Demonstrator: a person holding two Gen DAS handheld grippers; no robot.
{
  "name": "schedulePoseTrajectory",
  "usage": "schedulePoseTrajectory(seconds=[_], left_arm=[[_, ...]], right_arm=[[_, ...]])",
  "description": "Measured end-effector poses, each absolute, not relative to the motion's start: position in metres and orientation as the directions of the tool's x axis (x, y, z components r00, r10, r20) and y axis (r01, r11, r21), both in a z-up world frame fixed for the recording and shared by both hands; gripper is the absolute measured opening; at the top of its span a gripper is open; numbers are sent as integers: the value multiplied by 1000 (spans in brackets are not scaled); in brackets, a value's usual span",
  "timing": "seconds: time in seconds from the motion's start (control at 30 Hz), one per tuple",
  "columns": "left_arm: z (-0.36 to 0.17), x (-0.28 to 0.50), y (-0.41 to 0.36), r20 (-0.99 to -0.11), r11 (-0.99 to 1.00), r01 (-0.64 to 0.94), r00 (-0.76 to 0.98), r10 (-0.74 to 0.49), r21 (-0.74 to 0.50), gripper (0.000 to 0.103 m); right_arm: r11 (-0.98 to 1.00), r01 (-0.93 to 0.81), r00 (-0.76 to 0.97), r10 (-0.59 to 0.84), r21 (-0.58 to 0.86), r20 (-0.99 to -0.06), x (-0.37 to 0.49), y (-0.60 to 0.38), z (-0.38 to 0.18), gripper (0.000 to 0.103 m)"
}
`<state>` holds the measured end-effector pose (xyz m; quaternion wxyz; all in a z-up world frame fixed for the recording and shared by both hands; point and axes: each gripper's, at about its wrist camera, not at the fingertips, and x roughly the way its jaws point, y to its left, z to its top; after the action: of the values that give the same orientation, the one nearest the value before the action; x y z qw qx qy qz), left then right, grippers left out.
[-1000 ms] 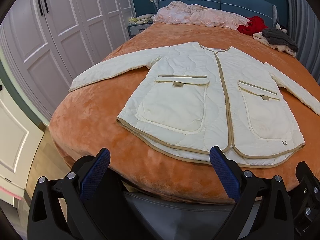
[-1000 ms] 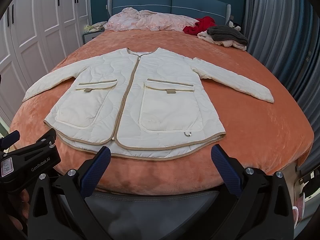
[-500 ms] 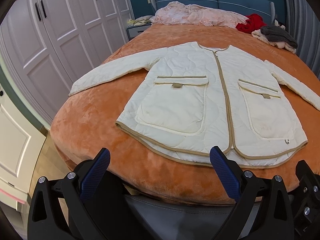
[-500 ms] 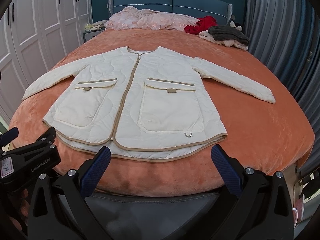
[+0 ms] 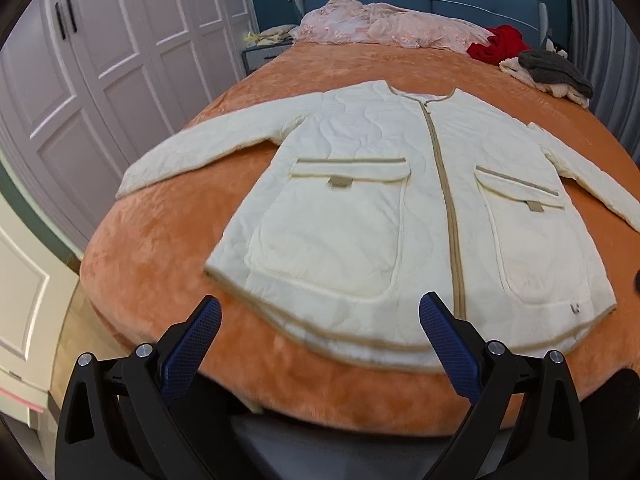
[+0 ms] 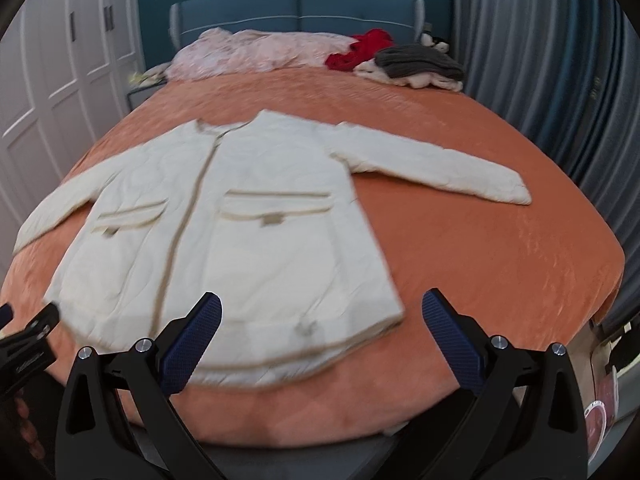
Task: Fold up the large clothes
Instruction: 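Grasp the cuff of the sleeve nearest the right gripper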
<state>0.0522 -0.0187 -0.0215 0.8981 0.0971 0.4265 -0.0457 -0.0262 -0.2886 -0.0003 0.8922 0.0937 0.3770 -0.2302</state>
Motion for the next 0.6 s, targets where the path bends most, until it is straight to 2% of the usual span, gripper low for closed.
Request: schedulePoseTrajectory(seconds=[0.23, 0.33, 0.43, 0.6], left_arm=[[-22, 89, -23, -750, 989, 109, 661, 3, 100, 97], [-24, 105, -28, -733, 986, 95, 680, 34, 134, 97], [-32, 125, -38, -755, 976, 131, 654, 46, 173, 97], [-43, 156, -51, -764, 972, 154, 644, 37, 176, 97]], right_arm=[[801, 597, 609, -417, 43, -674, -3, -381, -1, 98], [747, 662, 589, -471, 58, -657, 9, -436, -7, 98], [691, 722, 548, -535, 40, -643, 24, -493, -16, 98], [615, 784, 503, -545, 88, -671, 46, -585, -40, 98]])
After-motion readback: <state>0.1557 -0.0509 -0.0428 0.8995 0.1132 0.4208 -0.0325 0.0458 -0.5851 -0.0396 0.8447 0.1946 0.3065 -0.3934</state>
